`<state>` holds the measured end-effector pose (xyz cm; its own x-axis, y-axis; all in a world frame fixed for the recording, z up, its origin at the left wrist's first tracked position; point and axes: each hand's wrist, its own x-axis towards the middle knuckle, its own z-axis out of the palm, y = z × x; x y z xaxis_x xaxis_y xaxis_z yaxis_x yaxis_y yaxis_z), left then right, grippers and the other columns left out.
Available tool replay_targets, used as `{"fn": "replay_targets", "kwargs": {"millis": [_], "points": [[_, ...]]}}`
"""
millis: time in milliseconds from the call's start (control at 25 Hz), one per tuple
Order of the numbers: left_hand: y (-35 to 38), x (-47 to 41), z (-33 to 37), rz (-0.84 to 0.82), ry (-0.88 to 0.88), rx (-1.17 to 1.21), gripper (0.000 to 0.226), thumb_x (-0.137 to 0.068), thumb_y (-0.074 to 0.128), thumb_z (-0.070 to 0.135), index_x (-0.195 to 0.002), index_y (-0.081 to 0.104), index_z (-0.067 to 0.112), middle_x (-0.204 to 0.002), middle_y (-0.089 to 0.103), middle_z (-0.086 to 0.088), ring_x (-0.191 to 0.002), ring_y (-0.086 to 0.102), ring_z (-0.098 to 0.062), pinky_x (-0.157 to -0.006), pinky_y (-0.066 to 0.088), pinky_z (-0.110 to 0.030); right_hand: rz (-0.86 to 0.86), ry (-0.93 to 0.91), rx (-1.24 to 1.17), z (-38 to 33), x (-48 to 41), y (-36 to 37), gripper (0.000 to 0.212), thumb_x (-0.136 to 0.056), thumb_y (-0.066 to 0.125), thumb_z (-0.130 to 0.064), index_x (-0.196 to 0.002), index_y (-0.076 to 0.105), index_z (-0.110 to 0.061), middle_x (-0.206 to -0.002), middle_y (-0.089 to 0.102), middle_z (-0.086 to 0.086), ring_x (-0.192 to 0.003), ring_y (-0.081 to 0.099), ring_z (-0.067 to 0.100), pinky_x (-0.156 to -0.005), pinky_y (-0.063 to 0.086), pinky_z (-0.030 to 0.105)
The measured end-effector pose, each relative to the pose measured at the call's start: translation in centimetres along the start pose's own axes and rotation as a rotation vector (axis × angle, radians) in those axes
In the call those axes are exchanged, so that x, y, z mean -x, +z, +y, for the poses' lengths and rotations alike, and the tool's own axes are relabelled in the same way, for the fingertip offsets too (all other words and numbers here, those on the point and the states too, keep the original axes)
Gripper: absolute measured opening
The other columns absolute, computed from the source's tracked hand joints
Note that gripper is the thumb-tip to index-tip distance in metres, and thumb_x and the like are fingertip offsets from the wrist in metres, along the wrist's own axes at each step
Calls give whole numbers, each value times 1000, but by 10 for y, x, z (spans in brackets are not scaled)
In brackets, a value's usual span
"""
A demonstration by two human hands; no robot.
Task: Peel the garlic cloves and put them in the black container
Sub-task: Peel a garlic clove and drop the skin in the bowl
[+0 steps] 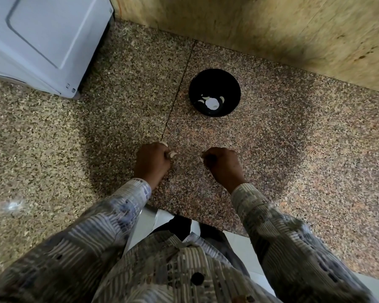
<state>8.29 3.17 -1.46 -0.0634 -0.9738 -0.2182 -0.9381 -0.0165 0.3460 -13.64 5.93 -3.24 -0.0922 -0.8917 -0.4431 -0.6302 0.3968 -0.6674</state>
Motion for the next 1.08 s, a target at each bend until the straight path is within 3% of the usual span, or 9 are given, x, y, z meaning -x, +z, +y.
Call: {"fn": "replay_targets", "kwargs": {"millis": [160,240,360,440,560,720,840,1000,1080], "points": [[-6,12,5,41,12,71,29,-85,71,10,-112,79,18,-96,79,-7,-86,75,-25,-76,55,-29,0,-6,-16,1,-1,1,13,-96,68,-15,-98,78,-24,-82,76,-3,-68,71,16,-67,63,42],[-1,18,11,34,108,159,33,-87,75,15,-120,76,20,-100,79,-4,-87,75,-20,-80,56,-27,0,-30,29,1,1,0,11,-98,66,-15,-98,74,-22,-80,74,-3,-66,70,16,-62,61,39],[23,20,35,-44,287,149,32,-88,77,22,-120,75,18,-107,76,-4,-95,71,-20,-88,56,-31,23,-145,144,0,4,-1,5,-98,66,-18,-94,67,-20,-74,68,-3,-61,64,12,-53,49,28],[38,14,46,-90,311,98,20,-90,72,19,-109,78,18,-100,72,-5,-93,68,-21,-83,52,-30,24,-180,160,2,6,0,9,-99,67,-22,-91,64,-19,-72,66,-3,-60,62,13,-53,47,27],[45,4,46,-126,339,53,13,-88,69,16,-96,80,19,-92,68,-4,-88,66,-24,-76,50,-33,11,-46,65,6,2,-1,8,-93,75,-23,-87,69,-24,-76,71,-6,-69,69,12,-65,61,35],[50,-1,41,-153,389,28,14,-88,67,11,-96,78,13,-95,68,-10,-90,66,-31,-77,54,-40,-91,138,5,-2,-16,-13,9,-80,87,-18,-81,79,-22,-78,77,-6,-78,75,10,-84,64,36],[57,-2,38,-164,410,-4,15,-91,66,13,-102,76,11,-102,67,-10,-94,67,-33,-80,55,-42,-141,166,-13,-8,-22,-19,8,-78,89,-24,-80,81,-24,-81,79,-7,-80,76,9,-87,63,35],[56,-2,38,-145,412,-3,14,-91,67,13,-101,76,11,-102,69,-11,-95,68,-32,-80,53,-40,-105,118,90,-9,-17,-15,10,-83,85,-30,-87,81,-21,-87,79,-4,-83,74,11,-86,60,30],[56,-2,41,-151,412,-7,15,-92,65,14,-101,76,10,-101,69,-11,-95,67,-32,-80,52,-40,-55,134,59,-10,-14,-10,8,-83,85,-28,-84,80,-22,-82,78,-5,-79,74,10,-86,62,33]]}}
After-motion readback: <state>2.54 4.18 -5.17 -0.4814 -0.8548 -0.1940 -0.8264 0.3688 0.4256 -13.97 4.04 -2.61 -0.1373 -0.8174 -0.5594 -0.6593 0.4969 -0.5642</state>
